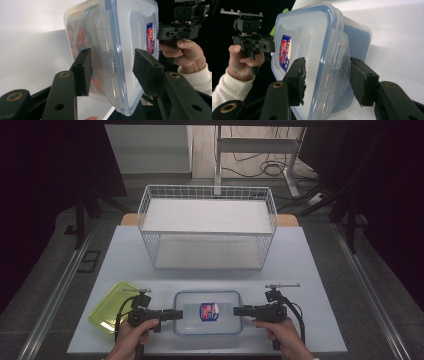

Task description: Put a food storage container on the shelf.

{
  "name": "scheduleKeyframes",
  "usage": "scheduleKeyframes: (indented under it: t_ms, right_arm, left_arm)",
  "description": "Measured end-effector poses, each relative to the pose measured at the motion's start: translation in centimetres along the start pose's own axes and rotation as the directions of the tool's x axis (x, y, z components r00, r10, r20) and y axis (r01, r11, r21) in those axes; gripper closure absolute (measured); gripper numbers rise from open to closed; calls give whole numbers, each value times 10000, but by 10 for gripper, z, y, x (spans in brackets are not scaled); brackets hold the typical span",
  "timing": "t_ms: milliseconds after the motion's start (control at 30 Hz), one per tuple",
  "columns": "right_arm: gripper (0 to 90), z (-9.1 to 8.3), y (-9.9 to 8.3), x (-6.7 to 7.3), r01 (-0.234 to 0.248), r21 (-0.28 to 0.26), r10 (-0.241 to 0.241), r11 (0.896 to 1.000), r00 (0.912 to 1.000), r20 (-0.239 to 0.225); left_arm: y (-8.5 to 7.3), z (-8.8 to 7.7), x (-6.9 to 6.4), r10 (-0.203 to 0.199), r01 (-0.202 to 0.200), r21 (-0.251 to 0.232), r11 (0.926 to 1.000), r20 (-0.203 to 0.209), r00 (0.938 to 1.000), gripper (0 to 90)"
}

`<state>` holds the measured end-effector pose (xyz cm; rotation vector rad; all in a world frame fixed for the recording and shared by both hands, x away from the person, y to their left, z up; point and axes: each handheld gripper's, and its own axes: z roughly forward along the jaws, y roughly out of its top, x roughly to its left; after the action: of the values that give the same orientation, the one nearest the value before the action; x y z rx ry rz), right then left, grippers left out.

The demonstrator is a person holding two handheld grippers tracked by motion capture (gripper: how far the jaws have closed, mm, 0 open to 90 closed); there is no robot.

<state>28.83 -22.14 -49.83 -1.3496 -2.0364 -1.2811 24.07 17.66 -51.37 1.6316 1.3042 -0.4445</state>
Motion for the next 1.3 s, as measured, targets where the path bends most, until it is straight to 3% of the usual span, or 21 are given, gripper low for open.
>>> scheduleKeyframes:
  t_ms: [600, 933, 1300]
  right_arm:
    - [513, -4, -1, 5, 313, -289, -312, 9991, 9995, 23]
    - [517, -7, 1, 7, 342, -478, -345, 9983, 9994, -48]
    - [525, -16, 7, 18, 732, -790, -740, 9942, 9972, -62]
  left_arm:
    - [1, -4, -9, 360, -364, -158, 9992, -245, 9991, 529]
    - [2, -6, -12, 426, -432, -299, 9986, -214, 9989, 529]
    - [6, -11, -19, 633, -637, -441, 9970, -102, 9979, 529]
